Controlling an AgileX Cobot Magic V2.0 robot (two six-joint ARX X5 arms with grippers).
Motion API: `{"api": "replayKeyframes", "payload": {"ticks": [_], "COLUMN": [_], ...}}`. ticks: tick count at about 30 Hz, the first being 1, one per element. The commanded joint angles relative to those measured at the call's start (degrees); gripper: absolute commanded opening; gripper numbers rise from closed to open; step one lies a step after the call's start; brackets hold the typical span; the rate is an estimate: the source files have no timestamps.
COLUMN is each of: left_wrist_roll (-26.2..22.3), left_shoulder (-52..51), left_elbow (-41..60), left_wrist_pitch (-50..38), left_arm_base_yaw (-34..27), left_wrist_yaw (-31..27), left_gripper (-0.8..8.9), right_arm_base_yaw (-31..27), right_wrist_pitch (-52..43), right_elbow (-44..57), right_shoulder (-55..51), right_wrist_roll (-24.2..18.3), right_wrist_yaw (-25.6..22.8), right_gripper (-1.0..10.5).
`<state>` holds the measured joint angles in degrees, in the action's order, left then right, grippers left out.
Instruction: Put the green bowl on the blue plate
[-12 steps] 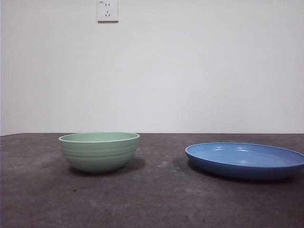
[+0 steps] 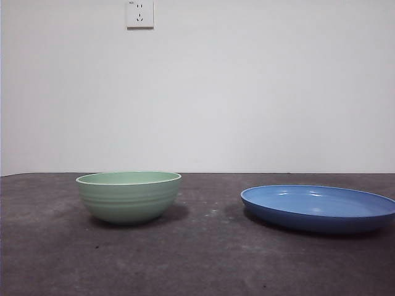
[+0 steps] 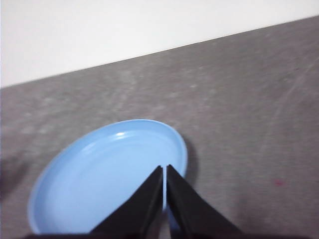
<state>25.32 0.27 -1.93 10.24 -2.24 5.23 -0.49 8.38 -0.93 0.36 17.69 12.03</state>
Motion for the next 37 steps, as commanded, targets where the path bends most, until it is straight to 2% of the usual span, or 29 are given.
{"api": "replayKeyframes", "payload": {"ticks": [1, 4, 11, 17, 21, 32, 37], "left_wrist_roll": [2.89, 3.34, 3.13, -1.86, -5.64, -16.09, -22.08], "left_shoulder": [-0.09, 0.02, 2.82, 9.68, 16.09, 34.99, 41.0], "left_elbow": [-1.57, -4.39, -13.73, -23.87, -30.23, -45.48, -51.45], "left_wrist_pitch": [0.57, 0.96, 4.24, 9.73, 13.27, 28.72, 37.55], "left_arm_base_yaw": [-0.15, -0.15, -0.15, -0.15, -0.15, 0.68, 3.28], "left_wrist_yaw": [2.16, 2.32, 2.32, 2.8, 7.43, 22.97, 26.16], "left_gripper": [0.09, 0.09, 0.09, 0.09, 0.09, 0.09, 0.09], "right_arm_base_yaw": [-0.13, -0.13, -0.13, -0.13, -0.13, -0.02, 0.15], "right_wrist_pitch": [-2.32, -2.34, -2.03, 1.46, 7.02, 31.85, 42.25], "right_elbow": [-0.26, -2.38, -11.34, -21.14, -28.15, -49.48, -55.12], "right_shoulder": [-0.15, -0.15, 0.04, 4.52, 10.32, 31.87, 39.41], "right_wrist_roll": [4.96, 6.08, 5.4, 2.21, -0.31, -13.16, -18.82], "right_wrist_yaw": [0.44, 0.37, -0.57, -0.39, 0.46, 14.12, 19.54], "right_gripper": [0.1, 0.1, 0.1, 0.1, 0.1, 0.1, 0.1]}}
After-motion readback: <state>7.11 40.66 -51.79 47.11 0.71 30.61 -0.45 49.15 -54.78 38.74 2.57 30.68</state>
